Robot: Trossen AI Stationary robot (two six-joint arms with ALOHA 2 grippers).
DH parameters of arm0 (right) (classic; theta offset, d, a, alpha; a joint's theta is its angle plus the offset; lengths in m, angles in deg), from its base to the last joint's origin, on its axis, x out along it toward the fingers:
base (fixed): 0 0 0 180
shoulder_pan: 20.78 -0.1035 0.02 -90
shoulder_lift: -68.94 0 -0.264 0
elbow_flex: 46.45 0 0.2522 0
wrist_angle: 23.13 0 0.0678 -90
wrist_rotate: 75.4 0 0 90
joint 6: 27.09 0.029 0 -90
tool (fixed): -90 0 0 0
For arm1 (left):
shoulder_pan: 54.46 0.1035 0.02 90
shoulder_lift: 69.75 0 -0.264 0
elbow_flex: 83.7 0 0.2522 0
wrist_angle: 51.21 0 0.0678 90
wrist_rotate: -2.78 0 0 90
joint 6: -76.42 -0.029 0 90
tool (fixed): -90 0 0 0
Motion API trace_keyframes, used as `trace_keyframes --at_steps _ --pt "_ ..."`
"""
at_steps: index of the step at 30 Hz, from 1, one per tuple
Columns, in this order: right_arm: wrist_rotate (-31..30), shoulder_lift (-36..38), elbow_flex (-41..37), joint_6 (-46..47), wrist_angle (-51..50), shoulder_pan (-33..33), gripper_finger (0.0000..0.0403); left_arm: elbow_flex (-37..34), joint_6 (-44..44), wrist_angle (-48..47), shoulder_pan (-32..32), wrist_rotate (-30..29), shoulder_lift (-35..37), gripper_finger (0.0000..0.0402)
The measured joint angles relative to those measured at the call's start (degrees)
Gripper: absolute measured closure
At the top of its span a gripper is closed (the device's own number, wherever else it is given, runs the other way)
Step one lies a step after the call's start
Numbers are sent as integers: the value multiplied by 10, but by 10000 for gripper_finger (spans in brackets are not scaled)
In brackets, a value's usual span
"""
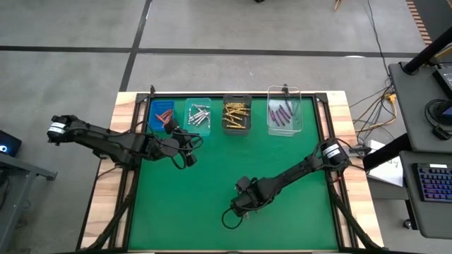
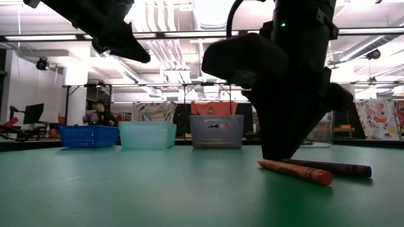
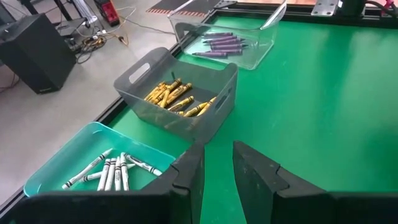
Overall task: Sort crayons
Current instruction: Put the violet crayon into the transparent bin
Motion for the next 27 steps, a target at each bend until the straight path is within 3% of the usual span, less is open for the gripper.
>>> trace_keyframes --at_steps 15,22,27 --pt "-31 12 -2 -69 -30 5 393 0 18 0 -1 4 0 336" --pt "-94 92 -2 -109 -169 37 395 0 40 2 -14 5 0 336" --pt "-159 175 -2 -161 -267 106 395 0 58 6 -25 5 -1 335"
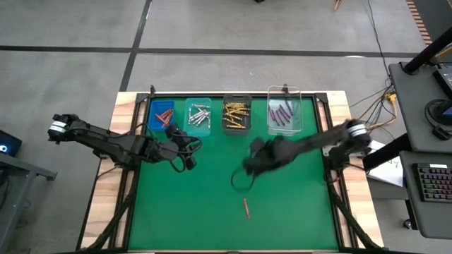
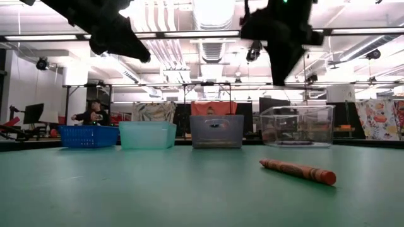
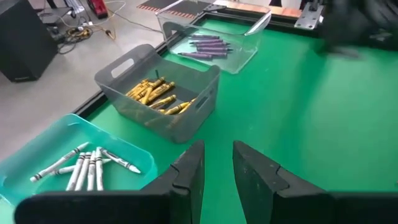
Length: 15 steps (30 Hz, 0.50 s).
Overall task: Sort crayons
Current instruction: Put the violet crayon into the transparent bin
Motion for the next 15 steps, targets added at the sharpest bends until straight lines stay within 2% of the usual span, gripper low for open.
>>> trace_keyframes --at_steps 7,10,15 --pt "-76 112 -3 -165 -11 184 395 0 27 8 -14 0 0 335" --pt "-90 129 -10 -236 8 278 395 0 40 8 -22 0 -4 335" --pt "-80 124 -41 -342 75 407 394 0 57 8 -39 0 -16 335"
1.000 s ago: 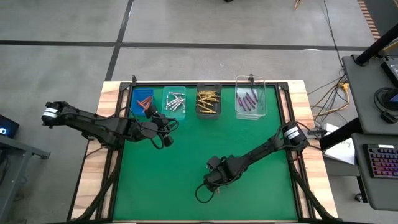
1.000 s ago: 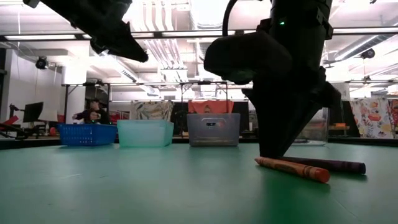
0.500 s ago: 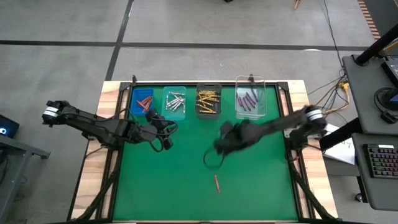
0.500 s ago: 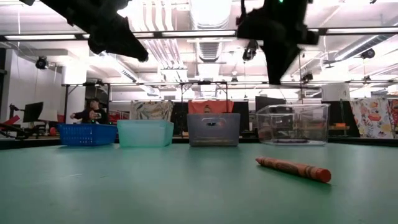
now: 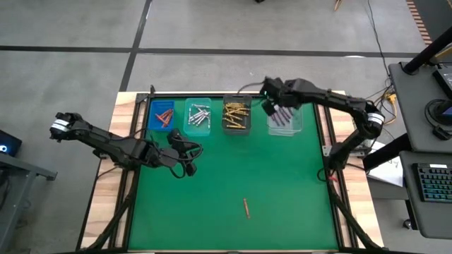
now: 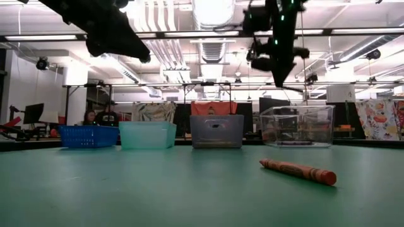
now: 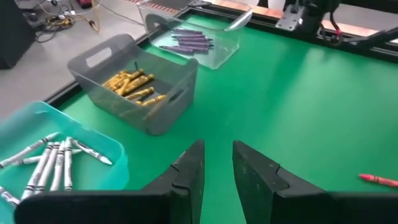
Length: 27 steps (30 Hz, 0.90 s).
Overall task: Sort crayons
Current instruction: Put the violet crayon into the transparent bin, then put the red crayon into the blue bin
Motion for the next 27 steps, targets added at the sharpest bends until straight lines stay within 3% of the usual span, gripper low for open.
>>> trace_keyframes --at_steps 9,19,27 --pt "64 -51 -53 -116 124 119 394 0 35 0 -32 0 -16 335" --pt "65 -112 -54 -138 137 141 363 0 41 19 -42 -1 -40 335" --pt "65 -105 -54 -148 149 141 358 0 41 23 -42 -1 -45 335"
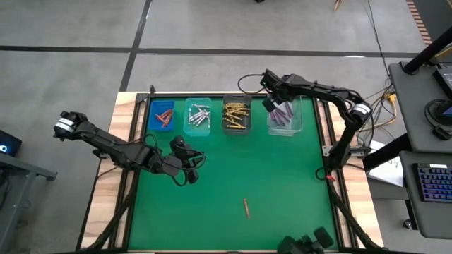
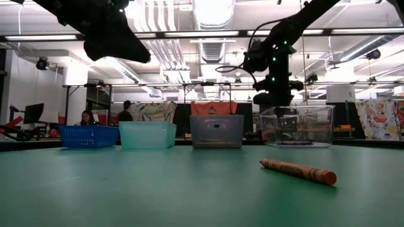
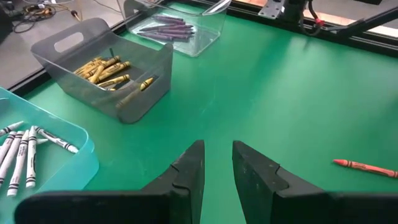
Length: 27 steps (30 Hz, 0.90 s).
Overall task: Sort crayons
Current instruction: Put the red crayon into the blue bin
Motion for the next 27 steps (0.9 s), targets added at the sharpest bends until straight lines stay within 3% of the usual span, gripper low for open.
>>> trace_keyframes --at_steps 3,7,13,20,27 --pt "1 24 0 1 -5 -6 358 0 0 0 -1 0 0 335" --pt "46 67 0 8 -7 -32 359 0 0 4 -1 1 -6 335" --pt "59 138 -1 35 -6 -112 360 0 -25 64 -4 34 -38 335" --pt "60 212 -10 69 -6 -276 360 17 -109 135 -15 123 -99 335" --pt "55 242 -40 132 6 -478 360 101 -205 135 -26 161 -198 335"
